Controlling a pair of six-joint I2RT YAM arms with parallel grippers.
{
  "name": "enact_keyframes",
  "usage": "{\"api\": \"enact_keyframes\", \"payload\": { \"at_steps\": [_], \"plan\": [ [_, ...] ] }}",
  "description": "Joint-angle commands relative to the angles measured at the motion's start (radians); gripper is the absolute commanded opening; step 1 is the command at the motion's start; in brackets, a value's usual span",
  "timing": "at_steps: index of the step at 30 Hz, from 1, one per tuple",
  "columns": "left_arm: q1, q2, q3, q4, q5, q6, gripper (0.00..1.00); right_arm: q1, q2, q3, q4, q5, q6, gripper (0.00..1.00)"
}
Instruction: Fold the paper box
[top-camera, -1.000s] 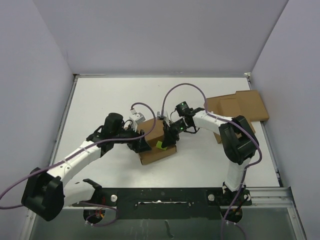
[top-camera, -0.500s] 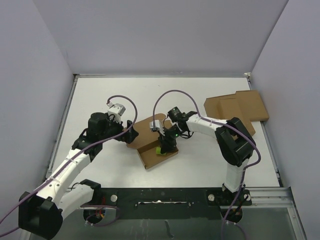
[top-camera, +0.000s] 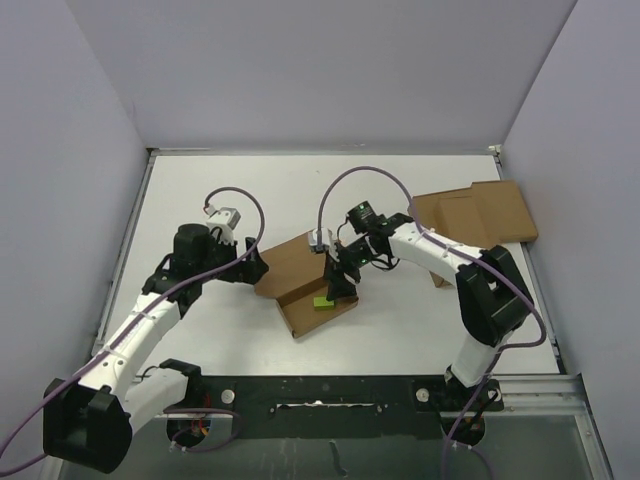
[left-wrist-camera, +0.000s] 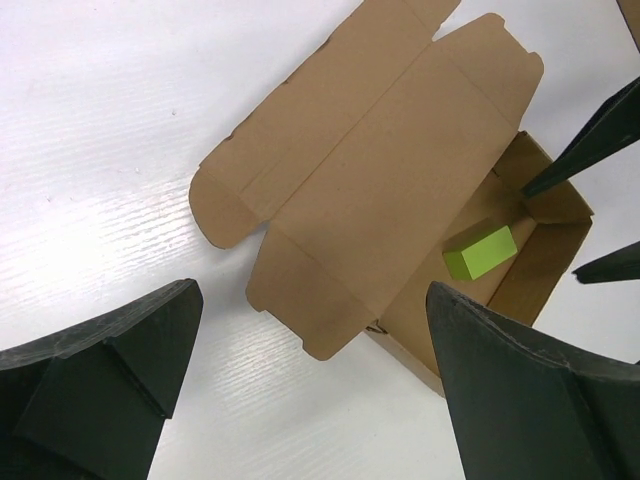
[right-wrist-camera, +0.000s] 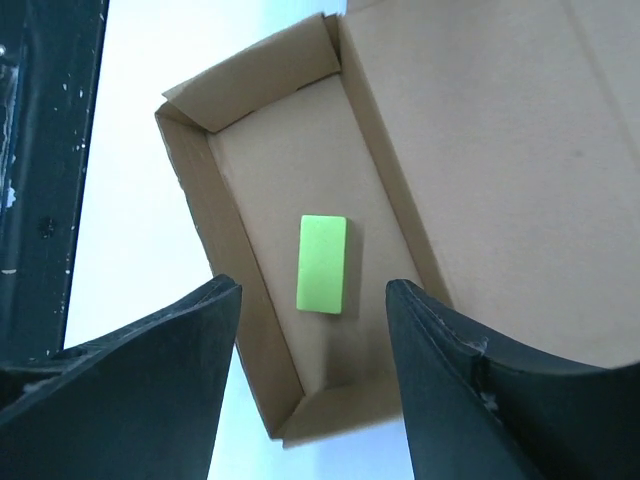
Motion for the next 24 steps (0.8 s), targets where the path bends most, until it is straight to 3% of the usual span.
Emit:
{"api": "enact_keyframes", "payload": {
  "at_steps": [1,5,9,14,17,20,24],
  "plan": [
    [0.020,-0.027,0.042,0.017,0.006,-0.066,0.95,-0.056,-0.101,0.045,-0.019,-0.102,-0.018,0.61],
    [0.051,-0.057,-0.006,0.041,0.043,-0.212,0.87,-0.129,-0.167,0.031,0.019,-0.170,0.042,0.61],
    [0.066,-0.137,-0.164,0.111,0.018,-0.415,0.80,-0.218,-0.249,-0.015,0.115,-0.238,0.160,0.64],
    [0.072,-0.214,-0.298,0.233,-0.012,-0.552,0.72,-0.235,-0.267,-0.030,0.155,-0.289,0.221,0.64],
    [0.093,-0.178,-0.328,0.306,-0.001,-0.581,0.70,-0.235,-0.255,-0.028,0.157,-0.306,0.237,0.64],
    [0.155,-0.077,-0.356,0.446,0.100,-0.615,0.63,-0.235,-0.253,-0.029,0.159,-0.316,0.243,0.64],
    [0.202,0.048,-0.361,0.606,0.214,-0.621,0.61,-0.236,-0.250,-0.032,0.162,-0.313,0.243,0.64]
  ]
}}
